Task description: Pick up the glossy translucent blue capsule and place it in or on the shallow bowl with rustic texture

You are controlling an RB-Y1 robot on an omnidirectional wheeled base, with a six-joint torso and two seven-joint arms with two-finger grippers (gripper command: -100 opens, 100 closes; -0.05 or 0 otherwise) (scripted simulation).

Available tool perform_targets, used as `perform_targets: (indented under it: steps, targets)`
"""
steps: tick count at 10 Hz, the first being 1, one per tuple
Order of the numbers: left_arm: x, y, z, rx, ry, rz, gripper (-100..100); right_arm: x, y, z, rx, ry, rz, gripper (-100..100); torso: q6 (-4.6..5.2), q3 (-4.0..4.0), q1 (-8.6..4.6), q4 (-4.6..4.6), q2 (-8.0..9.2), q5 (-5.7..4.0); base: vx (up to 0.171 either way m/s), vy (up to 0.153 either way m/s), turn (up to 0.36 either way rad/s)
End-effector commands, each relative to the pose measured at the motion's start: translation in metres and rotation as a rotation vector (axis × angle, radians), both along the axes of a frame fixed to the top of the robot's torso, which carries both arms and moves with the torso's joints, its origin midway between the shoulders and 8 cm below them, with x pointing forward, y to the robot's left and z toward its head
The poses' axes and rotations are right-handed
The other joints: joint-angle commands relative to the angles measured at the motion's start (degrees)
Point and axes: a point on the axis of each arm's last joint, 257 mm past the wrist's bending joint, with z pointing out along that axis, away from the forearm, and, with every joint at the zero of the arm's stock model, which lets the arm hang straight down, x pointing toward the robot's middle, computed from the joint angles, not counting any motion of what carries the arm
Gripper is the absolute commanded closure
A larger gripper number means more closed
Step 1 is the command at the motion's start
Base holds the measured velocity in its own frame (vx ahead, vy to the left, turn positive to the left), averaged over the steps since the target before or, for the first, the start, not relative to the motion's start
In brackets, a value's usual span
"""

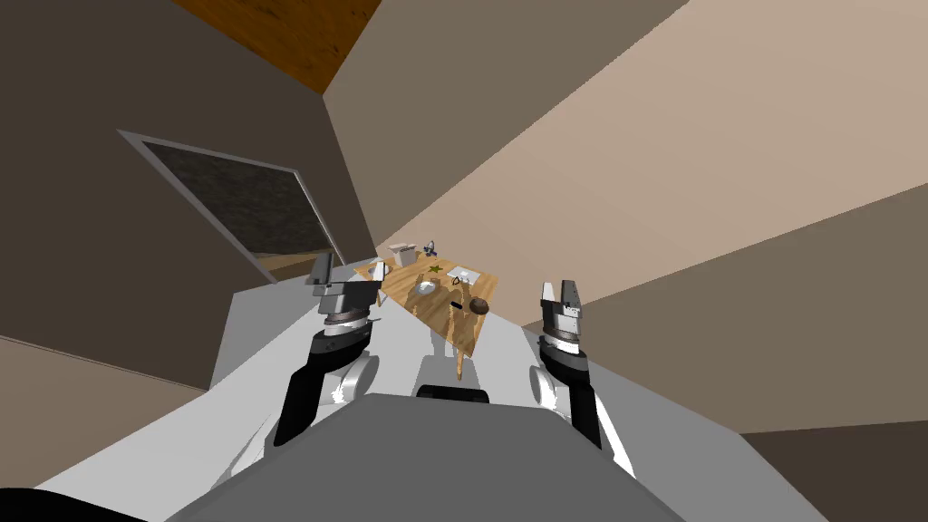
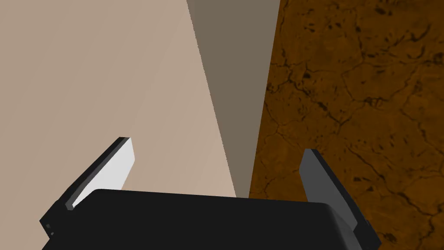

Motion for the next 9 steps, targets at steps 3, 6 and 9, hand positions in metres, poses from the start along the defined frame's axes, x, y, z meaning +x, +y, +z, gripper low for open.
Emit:
perform_targets:
  steps: [3, 6, 9]
  targets:
    - [0.000, 0.000, 0.000, 0.000, 0.000, 0.000, 0, 0.011, 0.010, -0.014, -0.107, 0.070, 0.007, -100, -0.01, 0.10, 0.21, 0.04, 0.17, 0.04, -0.044, 0.058, 0.059]
    - [0.000, 0.000, 0.000, 0.000, 0.000, 0.000, 0, 0.027, 0.017, -0.045, -0.239, 0.181, -0.005, -100, -0.01, 0.08, 0.47, 0.03, 0.14, 0.10, -0.036, 0.123, 0.113]
    - [0.000, 0.000, 0.000, 0.000, 0.000, 0.000, 0, 0.045, 0.020, -0.092, -0.400, 0.324, -0.030, -100, -0.01, 0.00, 0.58, 0.00, -0.01, 0.13, 0.003, 0.170, 0.145]
